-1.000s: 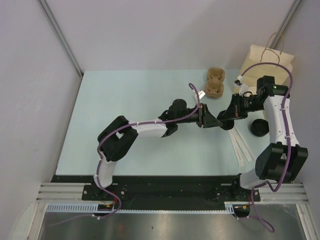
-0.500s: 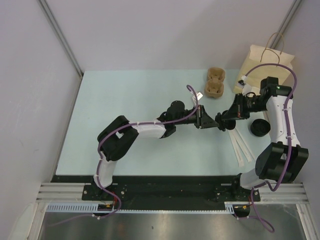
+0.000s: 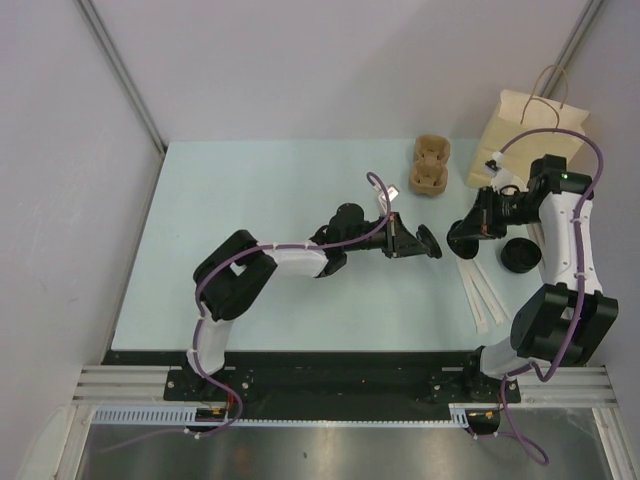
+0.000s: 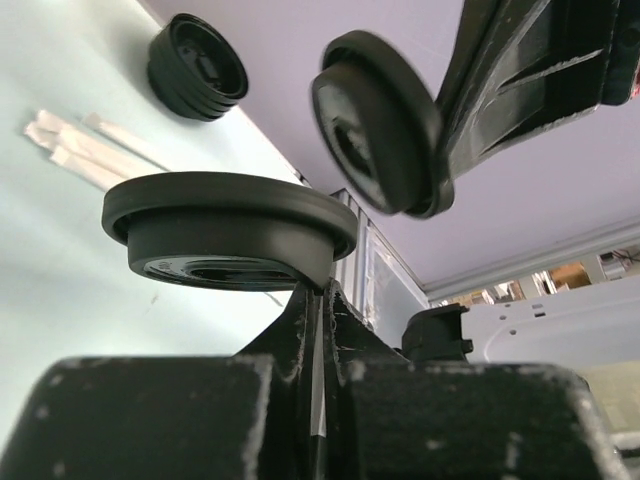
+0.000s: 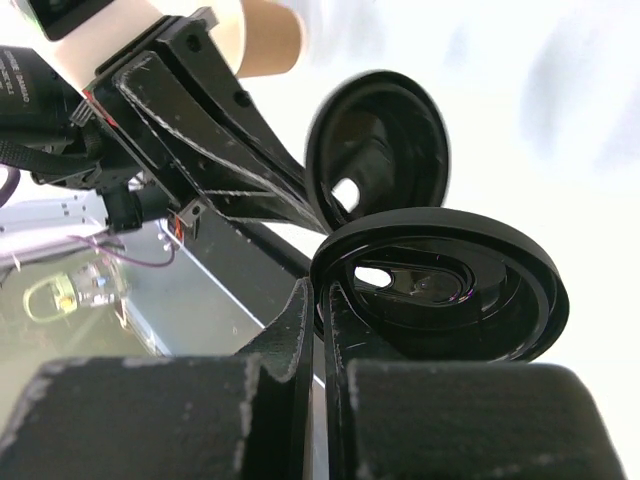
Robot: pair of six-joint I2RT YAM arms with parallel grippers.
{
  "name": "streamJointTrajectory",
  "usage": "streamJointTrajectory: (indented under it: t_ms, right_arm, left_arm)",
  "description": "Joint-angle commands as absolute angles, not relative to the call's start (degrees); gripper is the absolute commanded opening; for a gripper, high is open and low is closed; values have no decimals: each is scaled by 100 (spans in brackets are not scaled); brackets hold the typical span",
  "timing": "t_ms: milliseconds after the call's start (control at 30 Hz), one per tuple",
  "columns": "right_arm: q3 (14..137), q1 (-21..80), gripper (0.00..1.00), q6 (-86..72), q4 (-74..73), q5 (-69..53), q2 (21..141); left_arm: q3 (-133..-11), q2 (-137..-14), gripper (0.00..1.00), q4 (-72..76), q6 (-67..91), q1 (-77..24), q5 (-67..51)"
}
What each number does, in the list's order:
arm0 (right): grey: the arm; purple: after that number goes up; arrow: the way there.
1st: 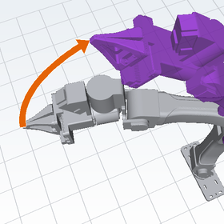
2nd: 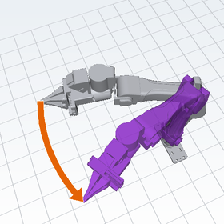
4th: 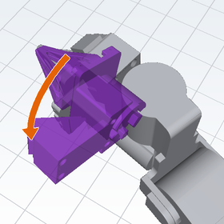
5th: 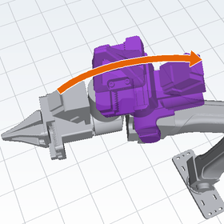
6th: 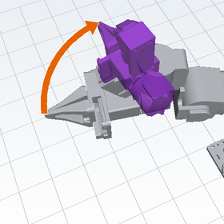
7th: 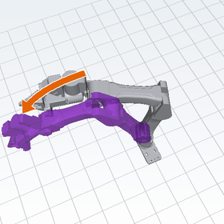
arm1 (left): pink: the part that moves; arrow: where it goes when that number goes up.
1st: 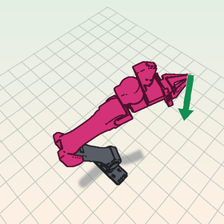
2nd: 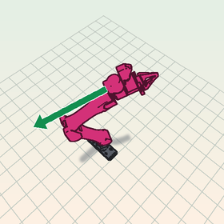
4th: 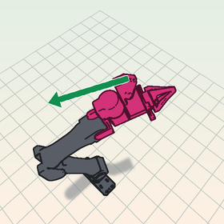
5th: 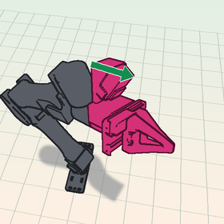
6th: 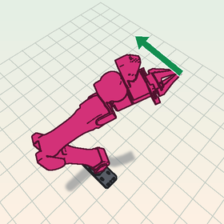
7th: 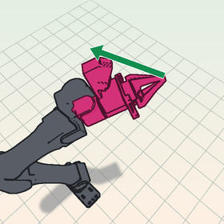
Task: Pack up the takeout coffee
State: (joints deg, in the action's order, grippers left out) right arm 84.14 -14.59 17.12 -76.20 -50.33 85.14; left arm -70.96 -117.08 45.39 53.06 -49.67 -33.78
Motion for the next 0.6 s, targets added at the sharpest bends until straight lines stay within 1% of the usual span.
streamJointTrajectory:
  t_ms: [0,133,333,367,433,567]
  right_arm:
    - [8578,-1766,0,1679,-7576,-4931,8332]
    - [8762,-1995,0,1906,-7541,-4449,8376]
    - [8982,-2452,0,2468,-6814,-2299,8656]
    - [9035,-2522,0,2548,-6768,-2094,8744]
    - [9114,-2601,0,2697,-6715,-1725,9131]
    - [9316,-2707,0,2786,-6662,-1486,9667]
  left_arm:
    - [-6987,-11514,0,4834,5282,-4913,-3314]
    - [-6961,-11400,0,4843,5238,-4913,-3349]
    - [-6978,-11145,0,4659,4975,-4913,-3445]
    - [-6979,-11127,0,4623,4914,-4913,-3463]
    - [-6970,-11075,0,4553,4861,-4913,-3480]
    - [-6917,-10995,0,4491,4729,-4913,-3515]
